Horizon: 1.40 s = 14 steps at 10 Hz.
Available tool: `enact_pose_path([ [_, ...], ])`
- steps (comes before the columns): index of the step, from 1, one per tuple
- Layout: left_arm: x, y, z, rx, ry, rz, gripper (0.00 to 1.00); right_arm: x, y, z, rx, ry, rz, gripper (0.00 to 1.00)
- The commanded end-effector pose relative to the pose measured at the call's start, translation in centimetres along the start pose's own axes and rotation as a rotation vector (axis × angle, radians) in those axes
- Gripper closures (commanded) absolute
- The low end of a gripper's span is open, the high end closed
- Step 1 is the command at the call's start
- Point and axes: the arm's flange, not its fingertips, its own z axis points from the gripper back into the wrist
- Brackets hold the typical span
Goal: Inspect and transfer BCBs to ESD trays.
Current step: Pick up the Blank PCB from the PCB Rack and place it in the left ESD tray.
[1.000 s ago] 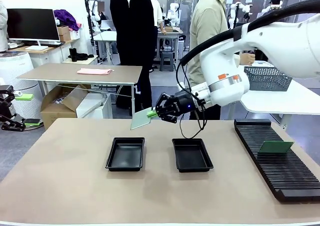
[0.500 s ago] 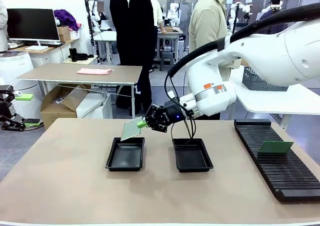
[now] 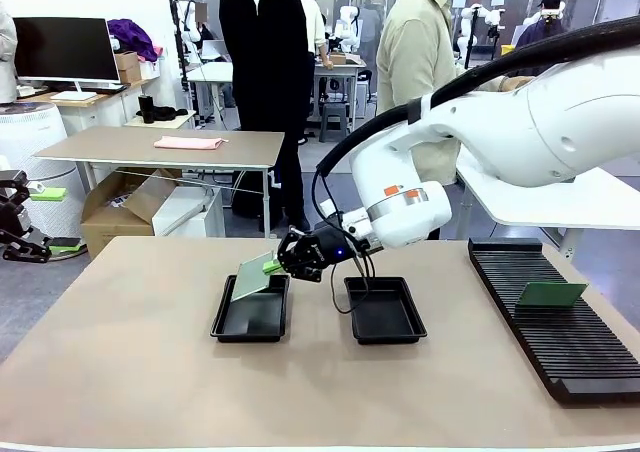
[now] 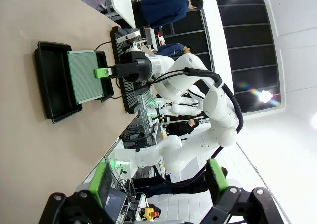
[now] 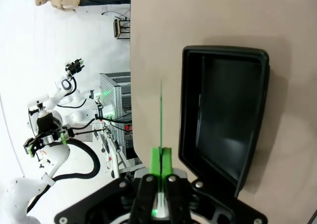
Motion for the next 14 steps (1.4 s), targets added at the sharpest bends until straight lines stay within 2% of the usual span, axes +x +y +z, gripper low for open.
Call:
enact_pose_path([
  [1, 0.1, -0.1, 0.0, -0.005, -0.007, -0.003, 0.00, 0.0, -0.3, -1.6, -0.007, -0.052, 0.001, 0.98],
  [14, 0.1, -0.1, 0.0, -0.005, -0.007, -0.003, 0.00, 1.0, -1.4, -4.2, -0.116, -0.007, -0.062, 0.98],
])
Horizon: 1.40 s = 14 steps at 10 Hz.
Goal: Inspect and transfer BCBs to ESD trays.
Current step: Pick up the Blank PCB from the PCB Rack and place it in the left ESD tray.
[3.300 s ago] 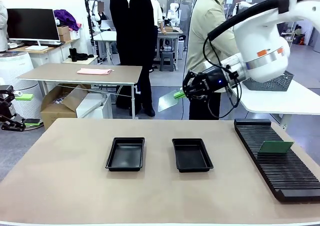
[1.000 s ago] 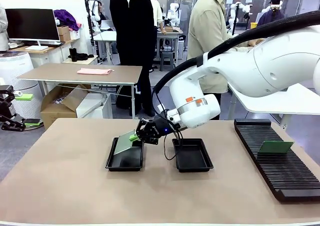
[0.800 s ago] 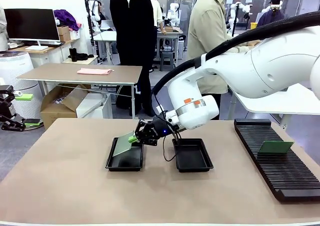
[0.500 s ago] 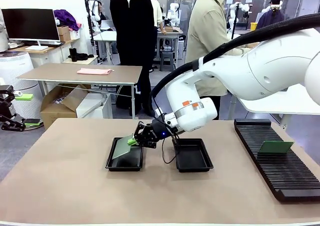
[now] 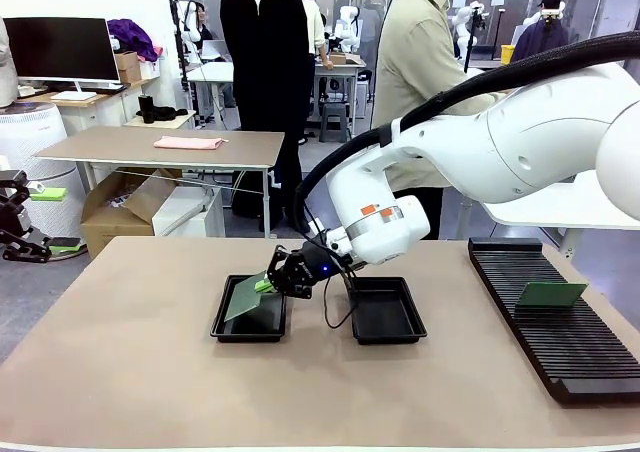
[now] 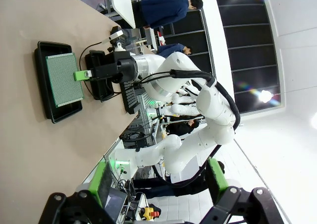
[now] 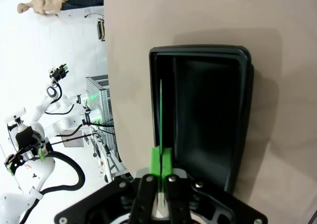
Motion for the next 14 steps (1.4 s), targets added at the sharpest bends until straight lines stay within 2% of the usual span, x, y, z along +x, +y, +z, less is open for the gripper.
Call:
enact_pose_path([
  [1, 0.1, -0.1, 0.0, -0.005, -0.007, -0.003, 0.00, 0.6, 0.9, -0.6, -0.049, -0.013, -0.018, 0.98],
  [11, 0.1, -0.1, 0.0, -0.005, -0.007, -0.003, 0.00, 1.4, 0.7, -1.9, -0.166, -0.015, -0.055, 0.98],
  [14, 0.1, -0.1, 0.0, -0.005, -0.007, -0.003, 0.00, 1.0, 1.1, -1.7, -0.180, -0.021, -0.050, 0.76],
])
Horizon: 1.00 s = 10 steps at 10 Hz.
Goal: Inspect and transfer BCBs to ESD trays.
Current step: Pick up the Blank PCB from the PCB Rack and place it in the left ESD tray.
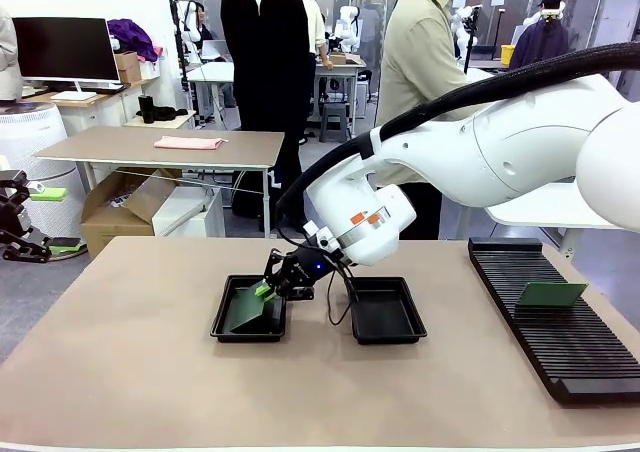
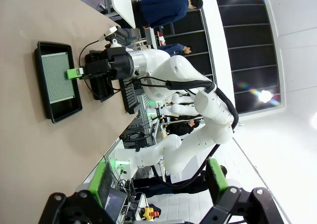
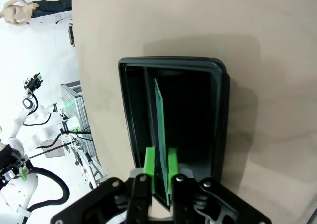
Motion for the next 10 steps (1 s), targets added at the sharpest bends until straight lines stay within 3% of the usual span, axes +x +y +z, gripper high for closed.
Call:
enact_pose_path([
  [1, 0.1, -0.1, 0.0, -0.005, -0.007, -0.003, 0.00, -0.2, 1.0, -0.1, -0.042, -0.022, -0.016, 0.71],
  [4, 0.1, -0.1, 0.0, -0.005, -0.007, -0.003, 0.00, -0.4, 2.1, 0.7, -0.099, -0.015, -0.014, 0.52],
  [10, 0.1, -0.1, 0.0, -0.005, -0.007, -0.003, 0.00, -0.2, 5.4, 1.6, -0.250, 0.022, -0.013, 0.30],
])
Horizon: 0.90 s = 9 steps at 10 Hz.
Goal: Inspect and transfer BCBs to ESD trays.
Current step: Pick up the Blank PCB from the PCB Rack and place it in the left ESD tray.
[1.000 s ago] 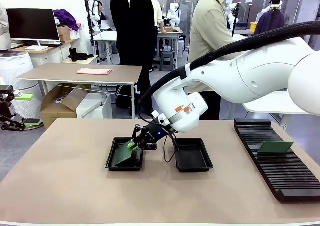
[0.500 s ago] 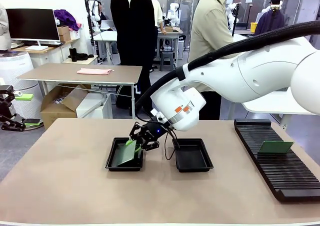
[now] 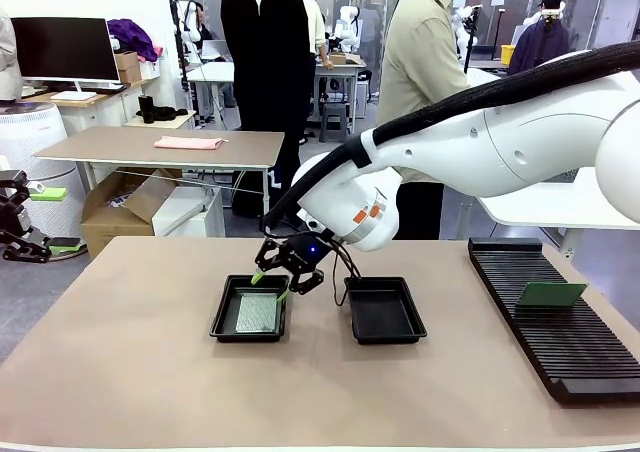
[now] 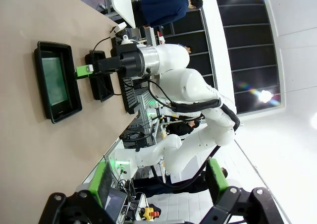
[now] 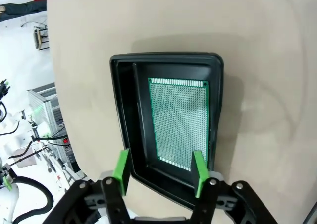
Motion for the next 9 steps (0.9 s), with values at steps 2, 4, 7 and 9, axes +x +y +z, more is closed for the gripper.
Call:
enact_pose_path([
  [2, 0.1, -0.1, 0.0, -0.005, -0.007, -0.003, 0.00, -0.1, 2.7, 1.3, -0.114, 0.031, -0.019, 0.23],
  [4, 0.1, -0.1, 0.0, -0.005, -0.007, -0.003, 0.00, -0.6, 4.1, 2.7, -0.183, 0.032, -0.023, 0.17],
  [7, 0.1, -0.1, 0.0, -0.005, -0.007, -0.003, 0.00, -1.6, 5.7, 5.3, -0.289, 0.029, -0.033, 0.09],
  [9, 0.1, -0.1, 0.0, -0.005, -0.007, -0.003, 0.00, -2.2, 6.6, 6.6, -0.355, 0.025, -0.032, 0.00],
])
